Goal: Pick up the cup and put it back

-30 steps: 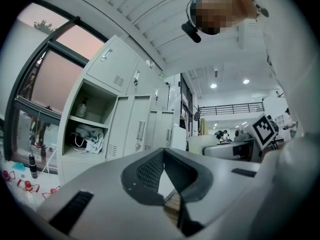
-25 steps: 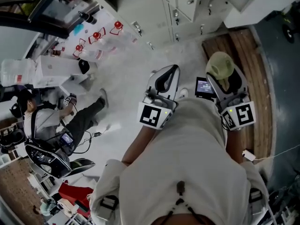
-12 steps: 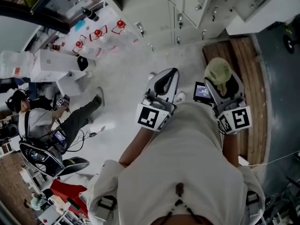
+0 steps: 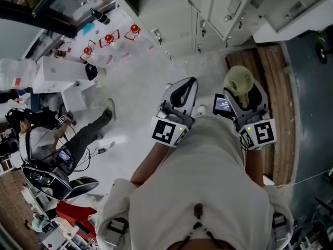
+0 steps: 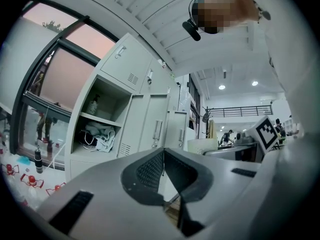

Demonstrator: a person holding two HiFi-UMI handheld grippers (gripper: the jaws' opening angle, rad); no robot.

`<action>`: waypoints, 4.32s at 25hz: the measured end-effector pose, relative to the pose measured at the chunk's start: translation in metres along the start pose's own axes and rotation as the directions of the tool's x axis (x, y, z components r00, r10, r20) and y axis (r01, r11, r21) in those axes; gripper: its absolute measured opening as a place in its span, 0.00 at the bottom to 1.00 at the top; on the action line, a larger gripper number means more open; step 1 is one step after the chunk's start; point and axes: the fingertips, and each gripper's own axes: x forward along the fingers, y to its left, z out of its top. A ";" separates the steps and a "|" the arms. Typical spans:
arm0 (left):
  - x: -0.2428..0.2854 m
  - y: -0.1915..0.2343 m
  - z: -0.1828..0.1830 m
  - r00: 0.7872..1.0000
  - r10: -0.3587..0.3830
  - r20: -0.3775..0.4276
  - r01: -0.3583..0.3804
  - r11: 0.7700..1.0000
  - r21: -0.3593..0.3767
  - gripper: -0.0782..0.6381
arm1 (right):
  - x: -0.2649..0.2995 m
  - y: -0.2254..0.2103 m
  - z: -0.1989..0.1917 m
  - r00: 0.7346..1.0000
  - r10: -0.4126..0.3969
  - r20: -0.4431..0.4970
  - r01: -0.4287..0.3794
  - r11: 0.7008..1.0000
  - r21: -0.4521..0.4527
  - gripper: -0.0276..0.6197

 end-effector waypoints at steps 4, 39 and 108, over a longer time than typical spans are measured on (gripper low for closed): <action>0.014 0.022 0.005 1.000 -0.006 0.002 0.006 1.000 -0.011 0.12 | 0.026 -0.004 0.006 1.000 0.000 -0.013 0.000 1.000 -0.005 0.56; 0.020 0.324 0.077 0.990 0.096 0.101 -0.096 0.995 -0.007 0.12 | 0.337 0.083 0.088 0.992 0.101 0.074 -0.103 0.994 0.028 0.56; 0.011 0.298 0.054 0.991 0.123 0.053 -0.122 0.992 -0.006 0.12 | 0.310 -0.002 0.120 0.978 -0.202 0.056 0.200 0.979 0.048 0.08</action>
